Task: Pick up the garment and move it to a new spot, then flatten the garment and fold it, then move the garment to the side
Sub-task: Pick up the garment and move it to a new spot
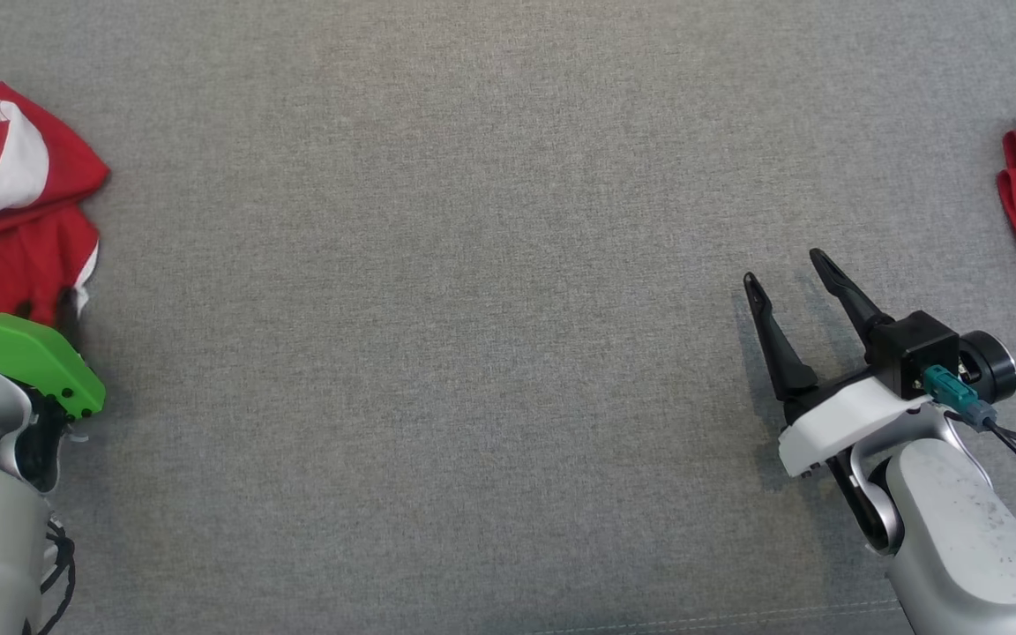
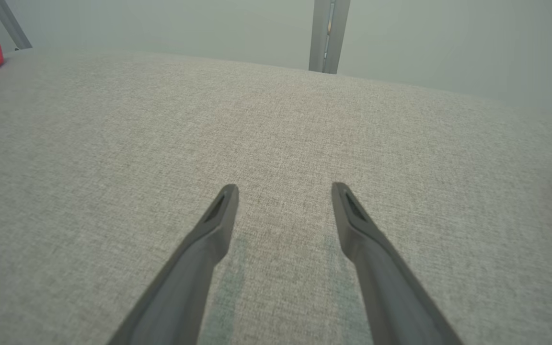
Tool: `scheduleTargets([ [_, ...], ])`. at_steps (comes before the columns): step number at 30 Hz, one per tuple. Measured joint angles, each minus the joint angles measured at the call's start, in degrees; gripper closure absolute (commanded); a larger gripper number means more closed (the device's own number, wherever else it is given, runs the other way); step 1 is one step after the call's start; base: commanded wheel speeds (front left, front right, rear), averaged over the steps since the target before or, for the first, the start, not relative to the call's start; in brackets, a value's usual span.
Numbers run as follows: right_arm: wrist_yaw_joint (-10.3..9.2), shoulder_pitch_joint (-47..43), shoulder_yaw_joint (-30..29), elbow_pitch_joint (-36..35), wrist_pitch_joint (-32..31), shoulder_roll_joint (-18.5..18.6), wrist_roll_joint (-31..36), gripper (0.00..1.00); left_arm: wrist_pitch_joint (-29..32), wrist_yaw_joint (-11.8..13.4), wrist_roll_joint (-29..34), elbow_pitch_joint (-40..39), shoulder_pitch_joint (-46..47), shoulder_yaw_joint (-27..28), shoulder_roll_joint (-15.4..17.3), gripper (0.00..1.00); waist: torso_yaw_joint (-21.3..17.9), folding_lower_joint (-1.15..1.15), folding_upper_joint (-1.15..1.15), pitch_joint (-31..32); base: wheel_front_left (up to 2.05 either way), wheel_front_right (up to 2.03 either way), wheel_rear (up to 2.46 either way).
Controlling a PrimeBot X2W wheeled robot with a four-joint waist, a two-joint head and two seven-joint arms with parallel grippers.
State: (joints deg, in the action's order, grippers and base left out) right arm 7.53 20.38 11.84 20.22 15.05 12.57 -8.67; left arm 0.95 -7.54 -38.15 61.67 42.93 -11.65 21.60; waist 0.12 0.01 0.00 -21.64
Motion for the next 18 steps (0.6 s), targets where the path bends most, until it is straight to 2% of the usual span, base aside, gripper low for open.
scheduleTargets([
  [5,0.0,0.0,-0.2,0.3,0.0,-0.2,-0.8,0.0,-0.1,0.0,-1.2,-0.1,-0.2,-1.4,0.3,1.0,0.2,0.0,0.0,0.7,0.0,0.0,0.0],
  [9,0.0,0.1,-0.3,0.4,0.0,-0.6,-1.0,0.0,-2.6,0.0,-1.2,-0.7,-1.0,-2.5,0.5,1.0,0.4,0.0,0.0,1.5,0.0,0.0,0.0],
  [18,0.0,-0.5,-1.1,0.7,0.0,-2.9,-1.8,0.0,-8.4,0.0,-2.7,-7.7,-5.0,-8.1,0.4,1.0,1.3,0.0,0.0,4.8,0.0,0.0,0.0],
])
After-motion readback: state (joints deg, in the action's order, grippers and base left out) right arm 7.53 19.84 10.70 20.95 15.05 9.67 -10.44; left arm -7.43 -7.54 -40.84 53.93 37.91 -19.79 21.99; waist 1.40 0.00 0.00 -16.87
